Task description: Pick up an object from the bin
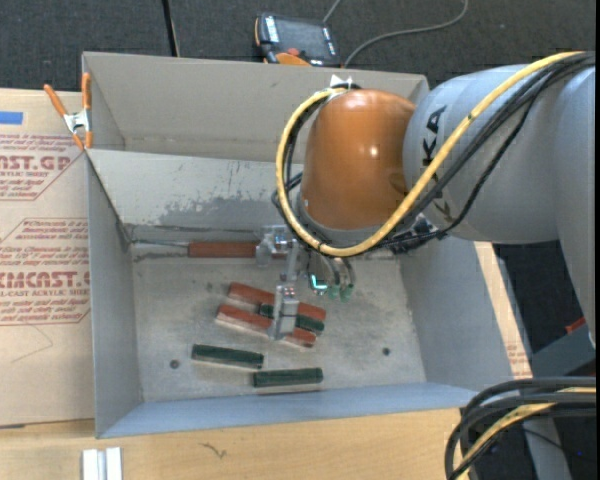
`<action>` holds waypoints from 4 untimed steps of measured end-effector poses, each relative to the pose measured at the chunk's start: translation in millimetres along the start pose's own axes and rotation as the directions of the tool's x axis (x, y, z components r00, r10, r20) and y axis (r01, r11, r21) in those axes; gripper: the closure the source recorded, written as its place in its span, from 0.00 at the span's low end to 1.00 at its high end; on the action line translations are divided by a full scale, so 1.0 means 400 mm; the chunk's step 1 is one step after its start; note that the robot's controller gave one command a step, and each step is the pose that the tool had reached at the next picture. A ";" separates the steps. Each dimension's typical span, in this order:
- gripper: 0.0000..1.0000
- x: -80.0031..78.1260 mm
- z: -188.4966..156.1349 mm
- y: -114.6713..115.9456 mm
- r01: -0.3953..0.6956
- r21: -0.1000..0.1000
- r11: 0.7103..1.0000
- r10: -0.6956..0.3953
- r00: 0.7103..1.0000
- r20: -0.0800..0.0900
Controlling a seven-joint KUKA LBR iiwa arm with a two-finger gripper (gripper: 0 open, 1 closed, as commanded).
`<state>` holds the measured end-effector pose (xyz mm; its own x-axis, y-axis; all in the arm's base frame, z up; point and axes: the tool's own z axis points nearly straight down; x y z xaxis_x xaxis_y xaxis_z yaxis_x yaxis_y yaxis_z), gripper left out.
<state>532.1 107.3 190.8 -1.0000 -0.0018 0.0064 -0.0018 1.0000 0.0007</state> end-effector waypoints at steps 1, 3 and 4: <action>0.00 -0.026 0.295 -0.010 -0.070 -0.001 0.998 0.070 0.998 0.004; 0.00 -0.063 0.305 -0.156 0.118 0.002 0.993 -0.118 0.993 0.011; 1.00 -0.060 0.300 -0.155 0.117 0.001 0.993 -0.117 0.993 0.008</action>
Offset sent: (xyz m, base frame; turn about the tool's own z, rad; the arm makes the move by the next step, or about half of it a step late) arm 0.0107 -0.0042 -0.1140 0.0698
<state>555.4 45.6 70.5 -0.9929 -0.1192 -0.0018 -0.1192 0.9929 0.0008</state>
